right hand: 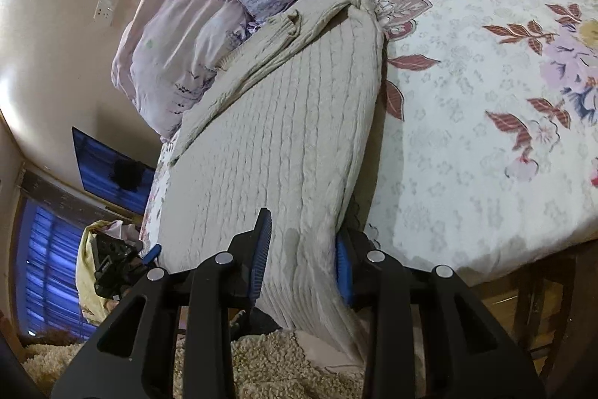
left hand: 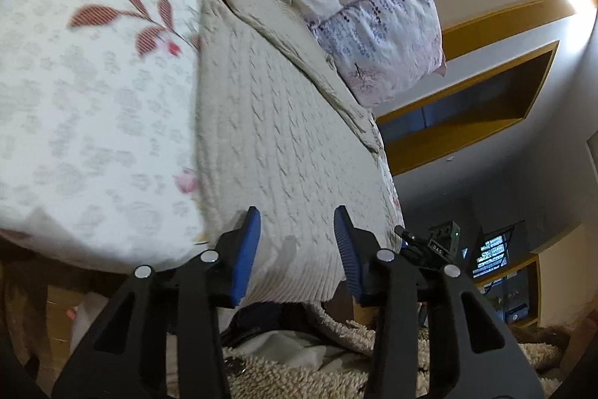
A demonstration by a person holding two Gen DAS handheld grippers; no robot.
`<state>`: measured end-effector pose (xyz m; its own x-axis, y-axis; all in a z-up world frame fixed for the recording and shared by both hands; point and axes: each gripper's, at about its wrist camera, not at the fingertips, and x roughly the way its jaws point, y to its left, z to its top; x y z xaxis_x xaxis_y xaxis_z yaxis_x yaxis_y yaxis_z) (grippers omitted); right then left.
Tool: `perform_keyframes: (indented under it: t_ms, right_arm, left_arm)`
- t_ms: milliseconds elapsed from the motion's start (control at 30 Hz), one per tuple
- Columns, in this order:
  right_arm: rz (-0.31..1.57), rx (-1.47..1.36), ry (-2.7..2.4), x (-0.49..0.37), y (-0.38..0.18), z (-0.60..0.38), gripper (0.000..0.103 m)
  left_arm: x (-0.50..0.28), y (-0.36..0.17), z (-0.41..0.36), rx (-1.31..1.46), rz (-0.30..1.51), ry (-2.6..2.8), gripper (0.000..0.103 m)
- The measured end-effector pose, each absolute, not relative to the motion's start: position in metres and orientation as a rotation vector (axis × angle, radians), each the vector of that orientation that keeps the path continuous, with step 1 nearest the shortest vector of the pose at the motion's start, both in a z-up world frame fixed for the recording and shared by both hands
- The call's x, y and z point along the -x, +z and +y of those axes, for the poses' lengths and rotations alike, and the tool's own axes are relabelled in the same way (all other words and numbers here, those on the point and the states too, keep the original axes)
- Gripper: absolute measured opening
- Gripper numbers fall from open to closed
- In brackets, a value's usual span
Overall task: Fold small clothes
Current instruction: 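Move both open tools to the hem of the narrowed sweater, then grasp the sweater hem with the left tool while the right tool grasps it too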
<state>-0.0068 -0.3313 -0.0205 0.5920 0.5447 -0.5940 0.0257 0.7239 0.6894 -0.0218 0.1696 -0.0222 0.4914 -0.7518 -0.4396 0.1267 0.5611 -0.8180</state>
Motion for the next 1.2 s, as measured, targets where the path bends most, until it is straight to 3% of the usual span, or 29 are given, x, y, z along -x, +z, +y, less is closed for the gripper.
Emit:
perform_keyframes:
  t_ms: [67,100,400,633,733,833,900,1200]
  right_arm:
    - [0.909,-0.714,0.332,0.007,-0.021,-0.331,0.034]
    - [0.913,-0.713,0.332,0.007,-0.021,-0.331,0.034]
    - [0.949,-0.644,0.376,0.004,-0.016,-0.318,0.034]
    - [0.973,-0.604,0.447,0.008,-0.012,-0.307,0.034]
    - [0.99,-0.574,0.457,0.009,-0.011,-0.302,0.033]
    - [0.985,-0.577,0.449,0.008,-0.01,-0.303,0.014]
    - [0.979,-0.595,0.446,0.007,-0.01,-0.307,0.009]
    - [0.812,-0.579,0.401,0.009,0.017,-0.318,0.008]
  left_arm:
    - [0.026,-0.017,0.178,0.753,0.914,-0.605,0.051]
    - [0.029,-0.015,0.18,0.719,0.937,-0.6,0.06]
    - [0.039,-0.015,0.17,0.572,1.026,-0.664,0.062]
    - [0.025,-0.031,0.153,0.596,1.102,-0.69,0.051]
    - [0.022,-0.037,0.148,0.616,1.125,-0.709,0.033]
    - [0.021,-0.034,0.143,0.607,1.124,-0.732,0.017]
    - [0.021,-0.029,0.141,0.603,1.106,-0.748,0.01]
    - [0.018,0.004,0.153,0.598,0.926,-0.722,0.006]
